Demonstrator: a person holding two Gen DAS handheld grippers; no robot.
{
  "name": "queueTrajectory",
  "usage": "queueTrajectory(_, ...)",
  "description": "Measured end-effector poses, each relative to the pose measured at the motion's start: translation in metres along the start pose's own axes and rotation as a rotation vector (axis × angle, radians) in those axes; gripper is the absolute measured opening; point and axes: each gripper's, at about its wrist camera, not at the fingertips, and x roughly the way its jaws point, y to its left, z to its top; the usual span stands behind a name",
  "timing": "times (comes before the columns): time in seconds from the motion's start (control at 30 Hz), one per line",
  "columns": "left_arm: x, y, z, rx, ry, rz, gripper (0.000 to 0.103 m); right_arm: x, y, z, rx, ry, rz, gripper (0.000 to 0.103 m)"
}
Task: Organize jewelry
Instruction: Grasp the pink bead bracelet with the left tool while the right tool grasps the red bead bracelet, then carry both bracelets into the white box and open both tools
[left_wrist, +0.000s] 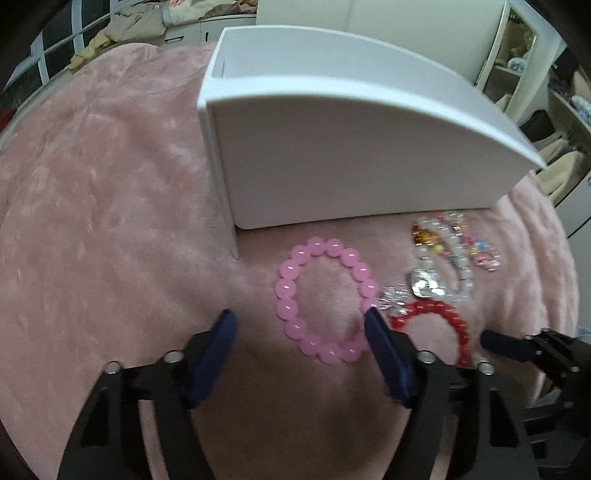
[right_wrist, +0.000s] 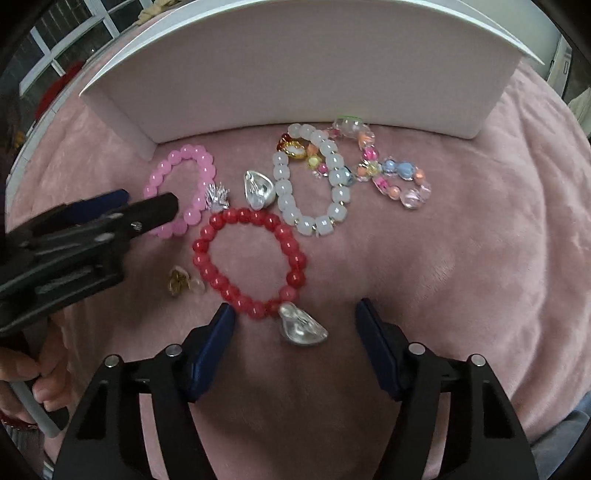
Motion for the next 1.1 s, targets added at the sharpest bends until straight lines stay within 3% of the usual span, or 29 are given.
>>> queueTrajectory(0.03, 0.002, 0.0, 0.0, 0.005, 0.006, 0.022, 0.054, -0.001, -0.002, 0.0, 0.007, -0.007, 0.005, 0.054)
queueTrajectory(0.07, 0.003, 0.001, 0.001, 0.005, 0.007, 0.031, 0.051, -0.003, -0.005, 0.0, 0.014, -0.013, 0.016, 0.036)
queueTrajectory(0.1, 0.003, 0.004, 0.001, -0.002, 0.007, 0.029, 0.043, -0.005, -0.008, -0.001, 0.023, -0.016, 0.029, 0.026)
queueTrajectory(0.17, 0.002, 0.009, 0.002, -0.021, 0.01, 0.008, 0.023, -0.008, -0.011, -0.001, 0.02, -0.016, 0.038, 0.025)
queueTrajectory(0.23, 0.001, 0.015, 0.003, -0.044, 0.021, -0.028, 0.017, -0.012, -0.012, 0.0, 0.009, -0.027, 0.044, 0.019)
queueTrajectory(0.27, -0.001, 0.017, 0.003, -0.048, 0.019, -0.036, 0.017, -0.017, -0.009, -0.002, 0.005, -0.042, 0.052, 0.01)
queueTrajectory(0.47, -0.02, 0.02, -0.003, -0.047, -0.031, -0.094, 0.017, -0.061, -0.014, -0.009, 0.006, -0.171, 0.091, 0.01)
queueTrajectory(0.7, -0.055, 0.023, 0.0, -0.029, -0.097, -0.163, 0.017, -0.114, -0.018, -0.017, 0.059, -0.245, 0.181, 0.01)
queueTrajectory(0.9, -0.086, 0.01, 0.008, 0.038, -0.139, -0.156, 0.017, -0.165, -0.019, -0.012, 0.139, -0.346, 0.26, 0.01)
queueTrajectory(1.1, -0.122, -0.005, 0.022, 0.087, -0.14, -0.121, 0.017, -0.218, -0.023, 0.015, 0.143, -0.446, 0.284, 0.01)
